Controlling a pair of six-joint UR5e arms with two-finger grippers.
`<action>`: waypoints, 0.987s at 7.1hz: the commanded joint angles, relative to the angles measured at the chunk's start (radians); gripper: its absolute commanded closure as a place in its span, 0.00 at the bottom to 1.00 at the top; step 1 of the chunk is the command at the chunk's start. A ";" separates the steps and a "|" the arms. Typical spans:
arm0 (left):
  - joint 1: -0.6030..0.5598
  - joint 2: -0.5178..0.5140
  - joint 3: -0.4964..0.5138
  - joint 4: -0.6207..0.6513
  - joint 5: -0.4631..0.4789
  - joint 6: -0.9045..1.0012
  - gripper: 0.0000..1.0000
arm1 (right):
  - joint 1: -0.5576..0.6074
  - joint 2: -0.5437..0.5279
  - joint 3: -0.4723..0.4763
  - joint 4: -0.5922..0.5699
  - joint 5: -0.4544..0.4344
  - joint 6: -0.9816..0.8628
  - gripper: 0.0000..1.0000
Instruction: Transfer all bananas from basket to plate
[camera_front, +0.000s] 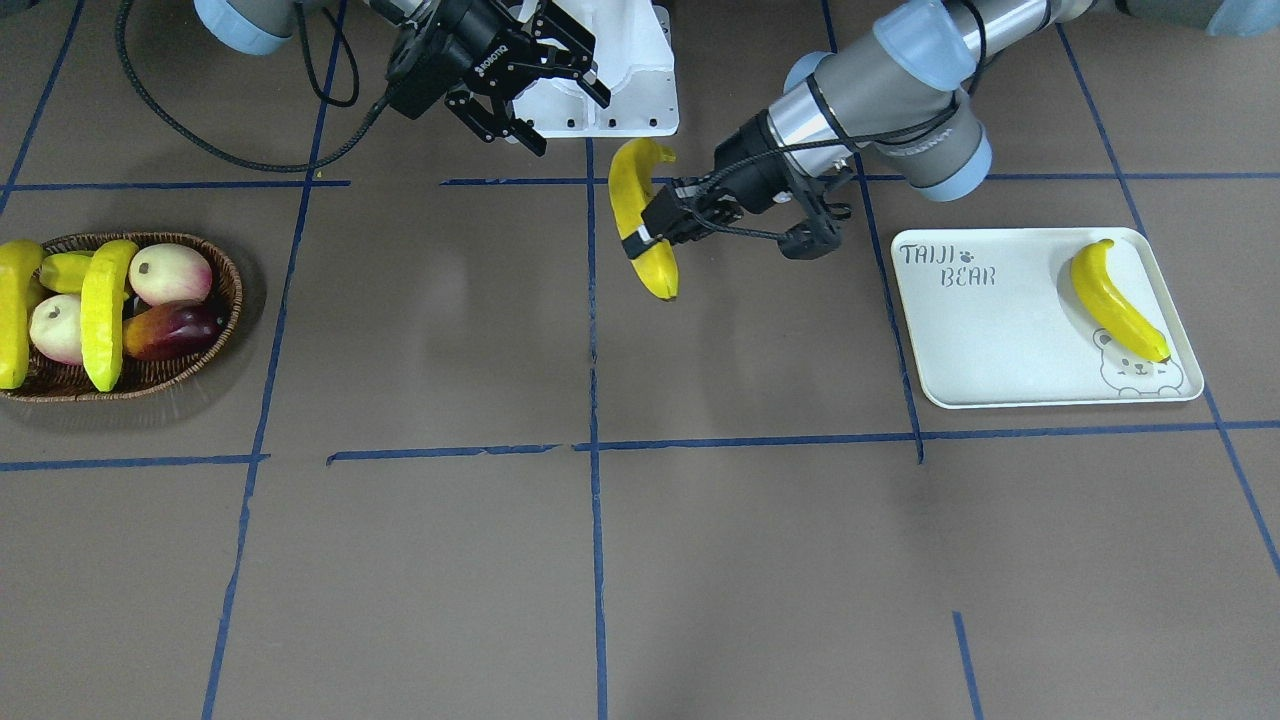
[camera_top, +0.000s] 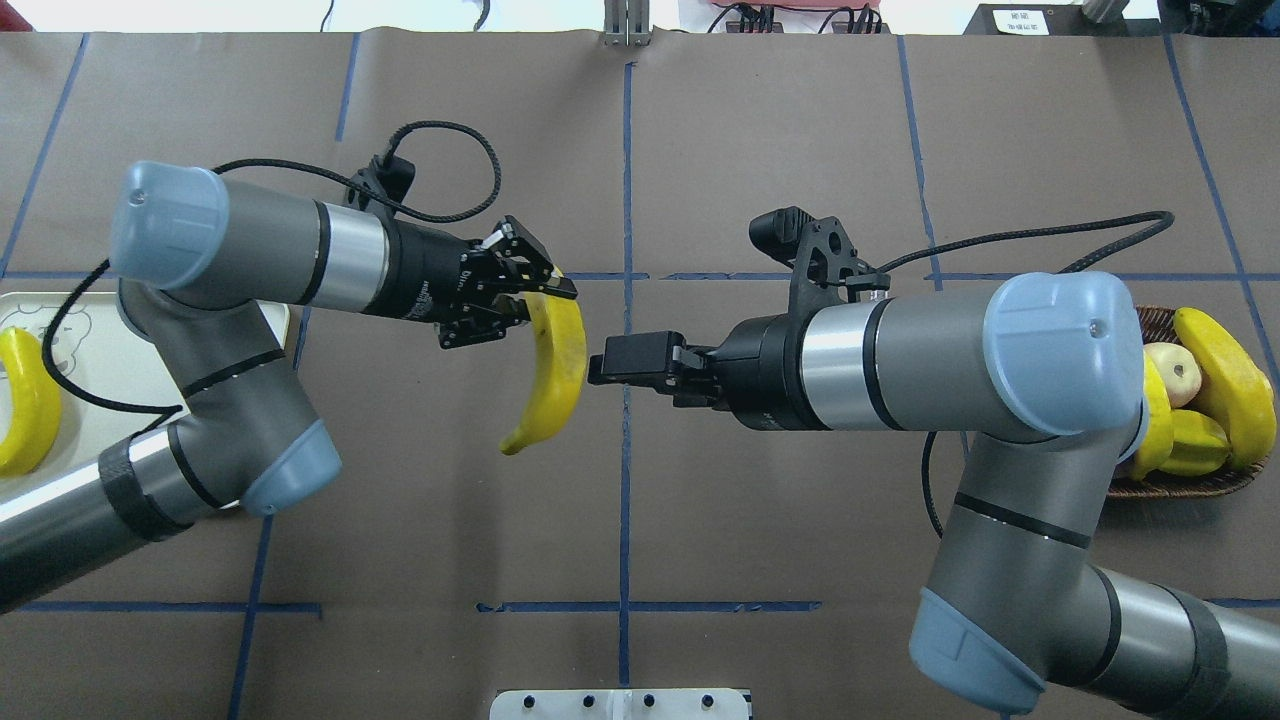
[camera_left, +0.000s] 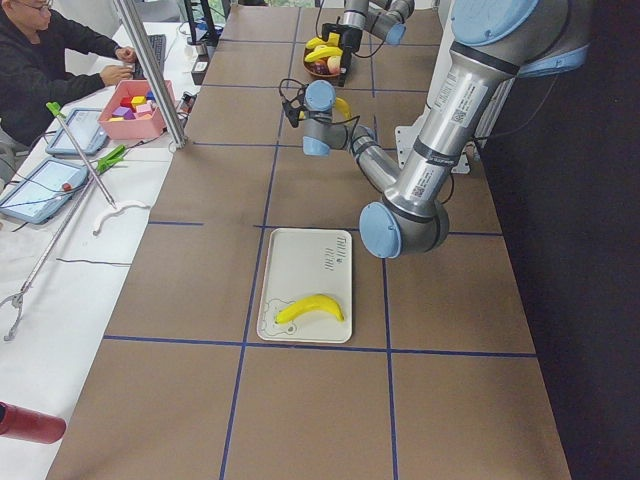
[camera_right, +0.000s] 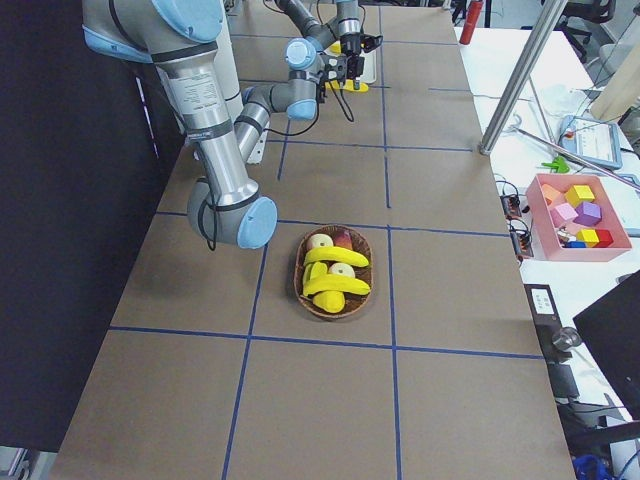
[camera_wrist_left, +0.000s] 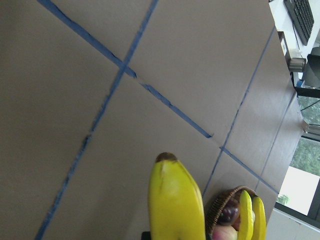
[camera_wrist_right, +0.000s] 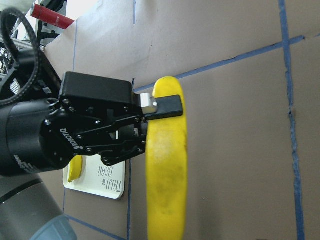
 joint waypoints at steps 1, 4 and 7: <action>-0.111 0.247 -0.080 0.073 -0.061 0.263 1.00 | 0.161 -0.011 0.004 -0.159 0.142 -0.025 0.00; -0.171 0.664 -0.064 0.073 0.024 0.779 1.00 | 0.366 -0.095 0.004 -0.372 0.291 -0.408 0.00; -0.171 0.698 -0.021 0.109 0.095 0.792 1.00 | 0.439 -0.219 0.005 -0.418 0.295 -0.658 0.00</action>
